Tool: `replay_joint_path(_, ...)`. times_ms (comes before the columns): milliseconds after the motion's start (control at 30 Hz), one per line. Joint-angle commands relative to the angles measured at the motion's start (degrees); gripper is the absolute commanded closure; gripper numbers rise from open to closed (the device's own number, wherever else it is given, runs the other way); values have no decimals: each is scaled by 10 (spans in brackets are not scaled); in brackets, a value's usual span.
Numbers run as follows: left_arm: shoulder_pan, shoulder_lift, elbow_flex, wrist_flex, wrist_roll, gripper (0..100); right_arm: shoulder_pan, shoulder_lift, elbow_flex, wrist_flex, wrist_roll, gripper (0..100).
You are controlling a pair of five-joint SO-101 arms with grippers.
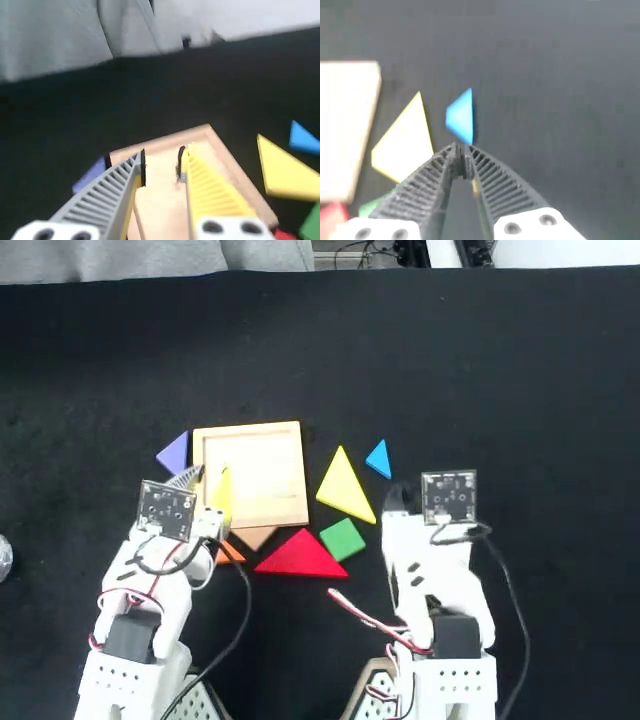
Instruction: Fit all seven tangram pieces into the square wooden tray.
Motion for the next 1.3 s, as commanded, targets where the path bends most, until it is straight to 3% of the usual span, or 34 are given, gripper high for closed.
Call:
replay_joint_path(0, -15, -4, 10, 38, 1, 859, -7, -47, -1, -137, -3, 986)
replay_joint_path(133, -57, -4, 10, 34, 1, 858, -8, -47, -1, -229, -3, 986)
replay_joint_path(400, -107, -4, 10, 40, -67, 858, -2, -47, -1, -193, -4, 986)
replay_joint_path(767, -107, -4, 10, 77, -70, 859, 134, -47, -1, -230, 1, 986)
replay_joint_path(1000, -112, -4, 10, 76, -71, 860, 117, -47, -5, -236, -4, 986)
replay_joint_path(1167, -108, -4, 10, 81, -71, 859, 82, -46, -29, -169, 5, 986)
replay_joint_path(1267, -107, -1, 10, 81, -71, 859, 63, -46, -74, -115, 68, 986)
